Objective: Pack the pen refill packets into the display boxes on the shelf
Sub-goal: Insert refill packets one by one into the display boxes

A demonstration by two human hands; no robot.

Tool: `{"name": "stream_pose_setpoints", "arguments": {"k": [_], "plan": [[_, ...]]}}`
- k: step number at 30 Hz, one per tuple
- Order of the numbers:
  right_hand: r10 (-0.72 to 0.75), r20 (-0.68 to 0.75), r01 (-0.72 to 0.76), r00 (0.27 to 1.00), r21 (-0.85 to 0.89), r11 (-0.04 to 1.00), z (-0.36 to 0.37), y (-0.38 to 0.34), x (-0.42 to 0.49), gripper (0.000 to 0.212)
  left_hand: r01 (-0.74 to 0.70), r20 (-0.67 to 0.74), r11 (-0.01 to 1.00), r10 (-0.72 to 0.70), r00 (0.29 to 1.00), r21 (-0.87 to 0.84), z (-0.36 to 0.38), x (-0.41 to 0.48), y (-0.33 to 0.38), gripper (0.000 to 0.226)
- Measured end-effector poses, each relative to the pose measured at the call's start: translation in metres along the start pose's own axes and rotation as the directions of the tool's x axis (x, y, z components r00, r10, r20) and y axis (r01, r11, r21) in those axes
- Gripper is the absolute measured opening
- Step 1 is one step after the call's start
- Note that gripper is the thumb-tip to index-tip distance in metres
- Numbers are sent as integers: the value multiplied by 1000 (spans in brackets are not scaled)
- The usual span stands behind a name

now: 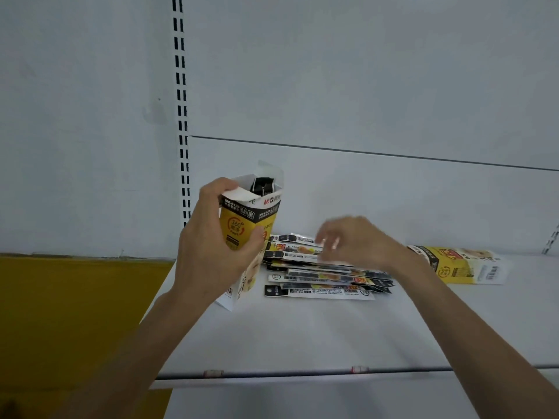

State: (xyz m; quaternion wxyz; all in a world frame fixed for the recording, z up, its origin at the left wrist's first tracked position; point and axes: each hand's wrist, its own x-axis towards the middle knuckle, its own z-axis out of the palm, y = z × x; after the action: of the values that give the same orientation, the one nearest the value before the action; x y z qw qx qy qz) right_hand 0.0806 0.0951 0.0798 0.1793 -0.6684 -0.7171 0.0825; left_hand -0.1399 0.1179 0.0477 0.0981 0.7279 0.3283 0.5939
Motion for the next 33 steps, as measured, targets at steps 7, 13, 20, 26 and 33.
{"name": "stream_pose_setpoints", "arguments": {"k": [7, 13, 20, 26, 33], "plan": [[44, 58, -31, 997, -213, 976, 37, 21, -3, 27, 44, -16, 999, -44, 999, -6, 1, -2, -3, 59], [10, -13, -10, 1000, -13, 1000, 29, 18, -11, 15, 37, 28, 997, -39, 999, 72, -9, 11, 3, 70], [119, -7, -90, 993, 613, 785, 4, -6, -24, 23, 62, -29, 997, -61, 998, 45, -14, 19, 15, 63], [184, -61, -127, 981, 510, 850, 4, 1, -23, 13, 69, 28, 998, -69, 997, -4, -16, 19, 17, 72], [215, -59, -142, 975, 575, 805, 2, -3, -17, 46, 0, 115, 1000, 4, 993, -27, -18, 18, 15, 52]]}}
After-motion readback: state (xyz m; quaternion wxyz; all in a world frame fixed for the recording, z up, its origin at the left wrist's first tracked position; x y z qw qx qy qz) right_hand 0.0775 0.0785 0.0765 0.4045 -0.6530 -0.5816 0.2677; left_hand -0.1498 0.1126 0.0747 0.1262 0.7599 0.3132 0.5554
